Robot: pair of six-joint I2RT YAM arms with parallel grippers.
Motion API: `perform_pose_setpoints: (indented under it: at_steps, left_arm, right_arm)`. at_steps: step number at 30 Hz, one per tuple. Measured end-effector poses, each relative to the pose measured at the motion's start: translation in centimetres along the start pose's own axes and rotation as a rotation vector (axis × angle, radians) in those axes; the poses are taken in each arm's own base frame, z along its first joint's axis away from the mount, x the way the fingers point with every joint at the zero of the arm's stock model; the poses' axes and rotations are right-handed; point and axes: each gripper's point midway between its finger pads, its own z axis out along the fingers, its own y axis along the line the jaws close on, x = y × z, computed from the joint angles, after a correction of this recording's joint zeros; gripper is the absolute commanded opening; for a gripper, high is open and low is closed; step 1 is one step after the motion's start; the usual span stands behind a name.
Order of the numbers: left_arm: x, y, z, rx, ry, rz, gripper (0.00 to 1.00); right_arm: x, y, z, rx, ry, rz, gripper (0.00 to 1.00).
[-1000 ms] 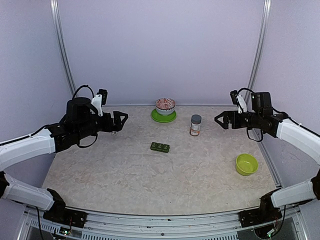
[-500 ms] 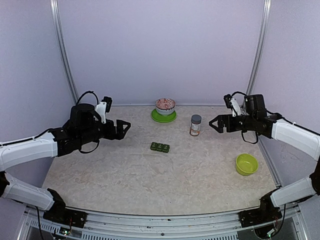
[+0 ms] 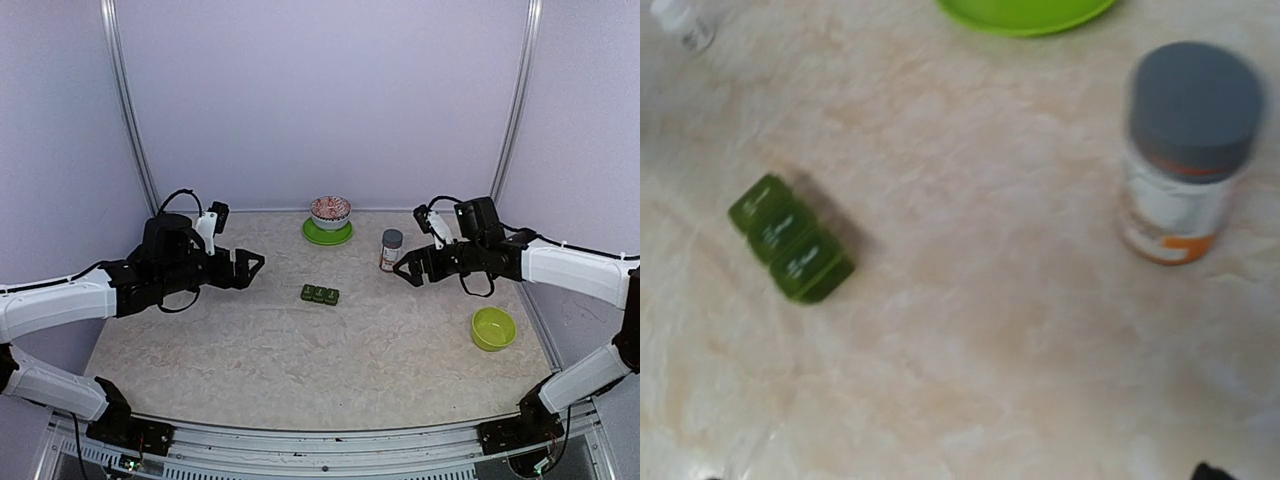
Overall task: Sort the pills into containers
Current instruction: Pick up the pill container from the center of the board.
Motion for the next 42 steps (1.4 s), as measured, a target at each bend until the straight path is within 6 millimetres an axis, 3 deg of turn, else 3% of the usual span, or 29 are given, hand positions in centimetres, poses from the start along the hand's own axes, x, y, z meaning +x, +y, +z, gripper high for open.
perform_pose_setpoints:
  at_steps: [10, 16, 23, 27, 34, 42]
  left_arm:
    - [2.4, -0.9, 0.1, 0.058, 0.051, 0.079, 0.99]
    - [2.7, -2.1, 0.2, 0.098, 0.049, 0.150, 0.99]
    - [5.0, -3.2, 2.2, 0.125, 0.109, 0.192, 0.99]
    - [5.6, -3.2, 2.9, 0.131, 0.123, 0.180, 0.99]
    - [5.1, -3.7, 3.1, 0.149, 0.098, 0.140, 0.99]
    - [5.9, -3.3, 2.8, 0.141, 0.103, 0.102, 0.99]
  right_arm:
    - [1.6, 1.9, 2.2, -0.004, 0.064, -0.080, 1.00]
    - [2.0, 2.1, 2.6, 0.002, 0.078, -0.104, 1.00]
    - [2.0, 3.4, 3.4, -0.015, 0.072, -0.160, 1.00]
    - [2.3, 4.5, 4.9, -0.013, 0.095, -0.211, 1.00]
    - [3.0, 6.2, 8.1, -0.010, 0.126, -0.303, 1.00]
    - [2.6, 7.5, 12.8, -0.005, 0.157, -0.399, 1.00]
